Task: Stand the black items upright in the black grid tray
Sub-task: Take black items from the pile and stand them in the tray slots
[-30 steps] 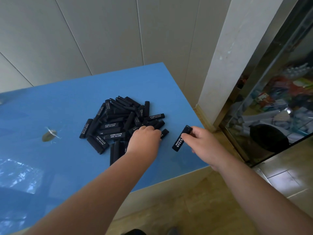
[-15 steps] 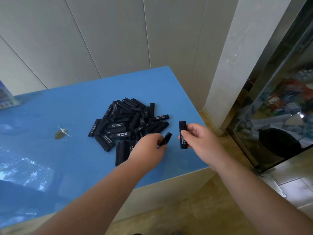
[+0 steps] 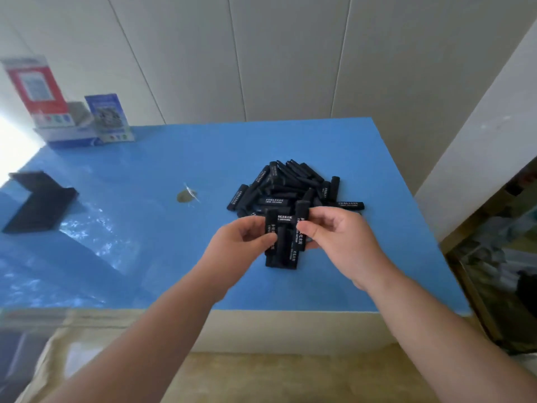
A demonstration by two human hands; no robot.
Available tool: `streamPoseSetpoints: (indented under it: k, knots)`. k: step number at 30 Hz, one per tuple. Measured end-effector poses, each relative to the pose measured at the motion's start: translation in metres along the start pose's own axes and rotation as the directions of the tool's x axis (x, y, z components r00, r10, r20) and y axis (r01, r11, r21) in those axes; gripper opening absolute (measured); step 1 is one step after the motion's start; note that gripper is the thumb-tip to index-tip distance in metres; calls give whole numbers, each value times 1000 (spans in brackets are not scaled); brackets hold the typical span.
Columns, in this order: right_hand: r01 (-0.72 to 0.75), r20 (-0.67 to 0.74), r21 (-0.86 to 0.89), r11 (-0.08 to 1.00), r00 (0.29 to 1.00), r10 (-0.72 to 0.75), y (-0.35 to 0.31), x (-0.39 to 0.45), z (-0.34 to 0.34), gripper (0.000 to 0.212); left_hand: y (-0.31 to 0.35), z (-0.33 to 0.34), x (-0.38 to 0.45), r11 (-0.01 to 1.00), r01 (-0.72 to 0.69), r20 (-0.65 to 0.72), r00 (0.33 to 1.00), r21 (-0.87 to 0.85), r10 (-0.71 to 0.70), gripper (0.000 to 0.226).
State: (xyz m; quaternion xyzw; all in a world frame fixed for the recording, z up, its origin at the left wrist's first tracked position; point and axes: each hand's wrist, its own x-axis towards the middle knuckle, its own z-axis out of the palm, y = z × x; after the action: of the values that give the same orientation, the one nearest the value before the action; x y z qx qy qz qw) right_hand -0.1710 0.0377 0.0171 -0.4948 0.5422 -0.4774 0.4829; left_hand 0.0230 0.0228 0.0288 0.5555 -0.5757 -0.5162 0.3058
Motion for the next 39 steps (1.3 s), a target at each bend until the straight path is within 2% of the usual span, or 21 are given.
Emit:
streamPoseSetpoints:
  k: [6, 11, 17, 23, 27, 30, 35, 39]
  knots:
    - [2, 160, -60, 998, 987, 8, -11, 3, 90, 11, -37, -86, -31, 998, 38, -175, 984, -50, -46, 20]
    - [-14, 226, -81, 997, 974, 32, -19, -3, 182, 11, -66, -173, -75, 996, 56, -285, 956, -65, -72, 18]
    - [25, 265, -88, 996, 964, -1, -36, -21, 290, 8, -91, -267, -130, 998, 51, -366, 928, -48, -65, 15]
    - [58, 279, -86, 995, 960, -31, -44, -33, 380, 7, -118, -336, -162, 999, 30, -390, 920, -45, -45, 15]
    - [92, 300, -99, 991, 952, -59, -43, -34, 420, 8, -136, -364, -167, 998, 47, -402, 914, -51, -63, 15]
    - [97, 291, -81, 992, 954, -70, -41, -22, 439, 6, -144, -382, -160, 994, 31, -460, 885, -106, -77, 15]
    - [104, 277, -88, 991, 958, -76, -39, 19, 463, 6, -150, -417, -128, 988, 9, -501, 862, -152, -85, 18]
    - [121, 280, -107, 987, 956, -87, -33, 63, 486, 4, -154, -449, -90, 993, 25, -495, 865, -115, -79, 20]
